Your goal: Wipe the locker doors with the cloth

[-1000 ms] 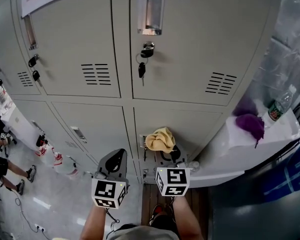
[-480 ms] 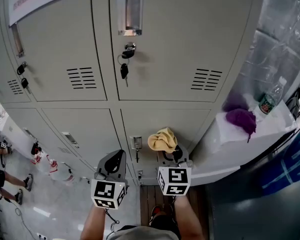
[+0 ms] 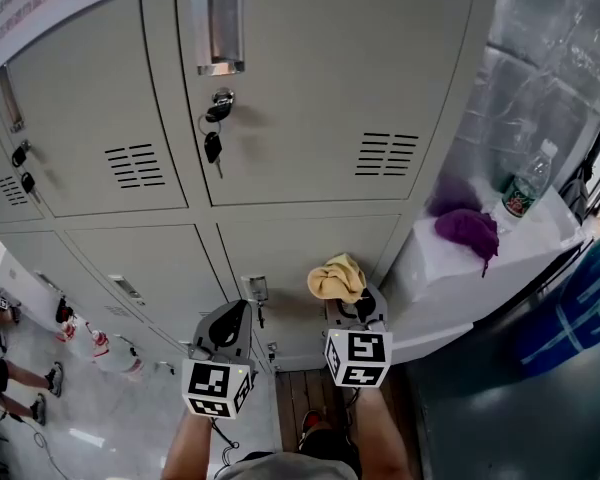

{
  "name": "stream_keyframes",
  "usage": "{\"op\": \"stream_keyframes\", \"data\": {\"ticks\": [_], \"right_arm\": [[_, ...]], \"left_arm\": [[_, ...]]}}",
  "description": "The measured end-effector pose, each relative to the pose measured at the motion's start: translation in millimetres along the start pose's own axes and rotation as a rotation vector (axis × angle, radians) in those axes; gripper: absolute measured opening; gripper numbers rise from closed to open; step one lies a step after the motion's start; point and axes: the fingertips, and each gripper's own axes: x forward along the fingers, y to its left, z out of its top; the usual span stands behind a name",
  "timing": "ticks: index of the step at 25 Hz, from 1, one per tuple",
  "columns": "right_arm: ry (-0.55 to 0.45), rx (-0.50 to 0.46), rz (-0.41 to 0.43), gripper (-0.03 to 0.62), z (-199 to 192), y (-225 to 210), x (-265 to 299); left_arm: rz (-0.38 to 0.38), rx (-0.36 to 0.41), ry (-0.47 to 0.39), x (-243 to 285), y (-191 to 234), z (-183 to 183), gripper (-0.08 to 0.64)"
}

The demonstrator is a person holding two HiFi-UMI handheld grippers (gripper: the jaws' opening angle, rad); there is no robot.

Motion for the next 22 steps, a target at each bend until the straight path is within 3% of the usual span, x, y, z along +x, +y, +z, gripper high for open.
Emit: {"op": "stream_keyframes", "data": {"ticks": [13, 22], "right_arm": [[0.013, -0.004, -0.091, 0.183, -7.4, -47.2, -7.6], [0.014, -0.008, -0.098, 0.183, -7.7, -50.9, -8.5]], "left_arm": [[-0.030, 0.000, 0.005, 10.4, -9.2, -1.2, 0.023], [-0.026, 0.007, 0.006, 8.6, -7.3, 0.0, 0.023]]}}
